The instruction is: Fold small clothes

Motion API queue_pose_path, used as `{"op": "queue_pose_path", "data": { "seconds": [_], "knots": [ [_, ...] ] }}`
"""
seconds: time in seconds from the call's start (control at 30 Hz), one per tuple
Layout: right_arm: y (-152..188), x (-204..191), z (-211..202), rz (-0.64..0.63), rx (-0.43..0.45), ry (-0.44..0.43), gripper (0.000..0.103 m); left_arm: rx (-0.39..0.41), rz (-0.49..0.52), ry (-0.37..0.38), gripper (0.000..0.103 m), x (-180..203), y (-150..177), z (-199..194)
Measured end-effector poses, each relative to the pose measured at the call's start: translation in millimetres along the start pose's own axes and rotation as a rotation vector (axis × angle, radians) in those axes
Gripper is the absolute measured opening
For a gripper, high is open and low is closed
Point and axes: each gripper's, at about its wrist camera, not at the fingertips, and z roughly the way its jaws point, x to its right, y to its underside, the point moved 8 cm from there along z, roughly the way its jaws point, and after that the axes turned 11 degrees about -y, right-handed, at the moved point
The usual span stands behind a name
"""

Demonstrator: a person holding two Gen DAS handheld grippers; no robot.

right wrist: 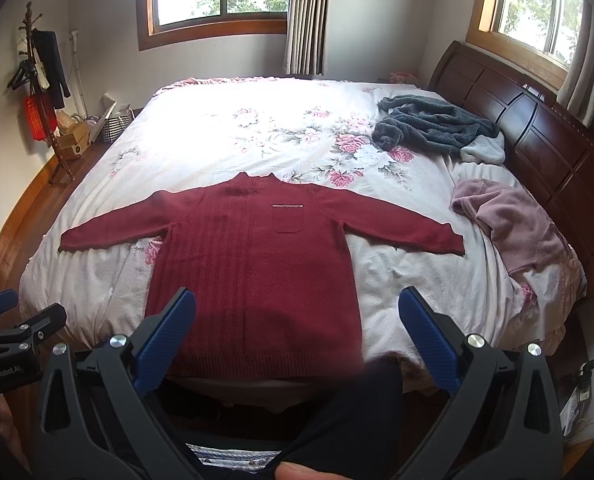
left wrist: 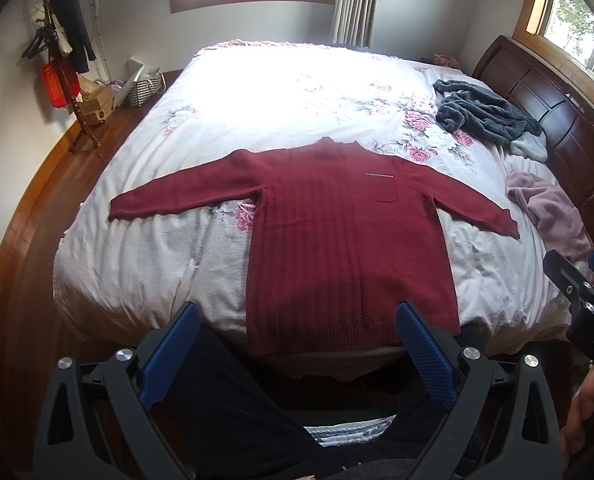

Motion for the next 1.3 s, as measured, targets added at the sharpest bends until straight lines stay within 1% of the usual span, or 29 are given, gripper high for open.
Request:
{"op": "queue_pose_path", "data": {
  "seconds": [1.3],
  "knots": [
    [0.1,3.2,-0.1,0.001,0.003,-0.001,0.100,0.007,-0.001,-0.004,0.099,-1.9,-2.4,2.5]
  ]
}}
